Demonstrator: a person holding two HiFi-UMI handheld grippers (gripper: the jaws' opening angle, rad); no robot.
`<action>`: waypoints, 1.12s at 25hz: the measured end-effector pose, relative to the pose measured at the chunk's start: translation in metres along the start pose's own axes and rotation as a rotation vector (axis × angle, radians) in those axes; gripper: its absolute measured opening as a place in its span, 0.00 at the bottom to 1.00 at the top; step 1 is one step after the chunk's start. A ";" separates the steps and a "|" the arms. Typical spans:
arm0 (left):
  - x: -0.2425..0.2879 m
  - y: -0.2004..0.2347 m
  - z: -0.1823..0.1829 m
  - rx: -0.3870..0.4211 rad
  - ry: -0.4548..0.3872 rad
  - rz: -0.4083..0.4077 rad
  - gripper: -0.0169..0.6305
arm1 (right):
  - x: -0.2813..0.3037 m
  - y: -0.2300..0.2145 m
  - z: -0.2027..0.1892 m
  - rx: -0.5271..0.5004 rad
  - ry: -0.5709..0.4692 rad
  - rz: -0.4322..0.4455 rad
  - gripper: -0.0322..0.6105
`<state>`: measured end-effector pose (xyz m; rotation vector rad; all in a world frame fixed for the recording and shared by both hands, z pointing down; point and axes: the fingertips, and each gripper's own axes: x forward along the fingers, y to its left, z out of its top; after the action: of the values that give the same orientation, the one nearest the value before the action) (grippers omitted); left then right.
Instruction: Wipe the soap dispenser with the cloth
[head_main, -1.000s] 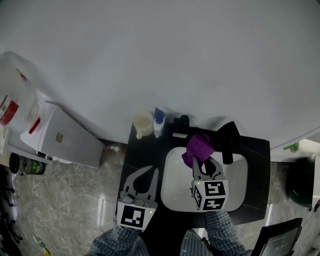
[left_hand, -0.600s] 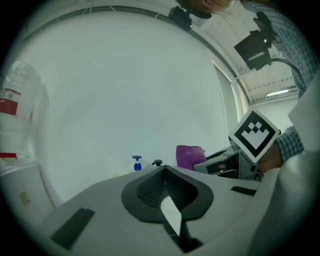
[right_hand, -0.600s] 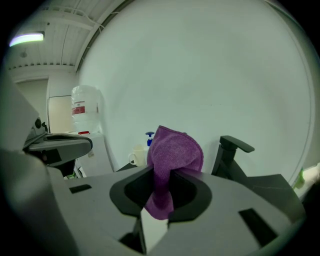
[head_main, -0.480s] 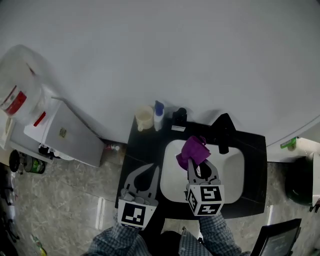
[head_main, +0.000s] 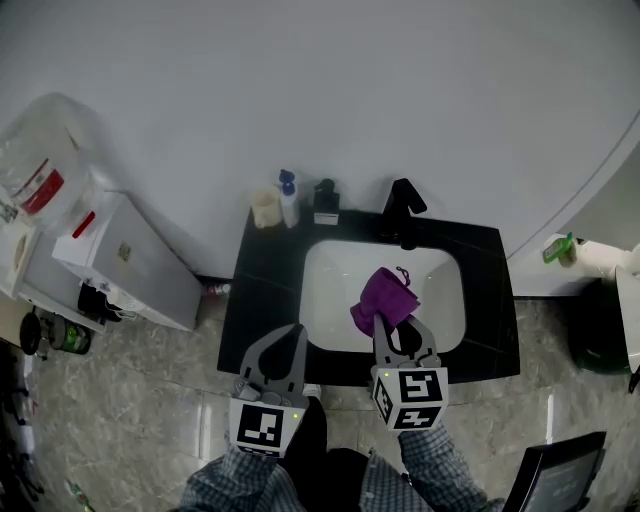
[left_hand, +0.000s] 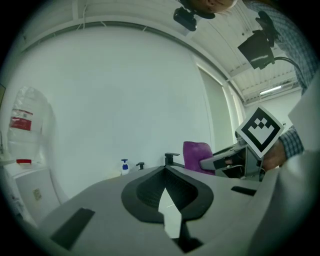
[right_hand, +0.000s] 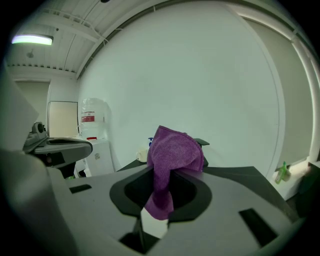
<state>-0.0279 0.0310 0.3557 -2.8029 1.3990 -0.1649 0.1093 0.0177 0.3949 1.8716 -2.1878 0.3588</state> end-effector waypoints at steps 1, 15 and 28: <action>-0.011 -0.010 -0.001 0.004 -0.002 0.003 0.03 | -0.015 0.000 -0.005 0.000 -0.006 -0.002 0.17; -0.138 -0.106 0.013 0.060 0.004 0.023 0.03 | -0.182 0.024 -0.030 0.022 -0.094 0.010 0.17; -0.163 -0.121 0.025 0.066 0.008 -0.027 0.03 | -0.210 0.049 -0.028 0.046 -0.105 0.024 0.17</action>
<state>-0.0266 0.2324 0.3223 -2.7717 1.3328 -0.2185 0.0934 0.2292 0.3487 1.9309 -2.2907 0.3244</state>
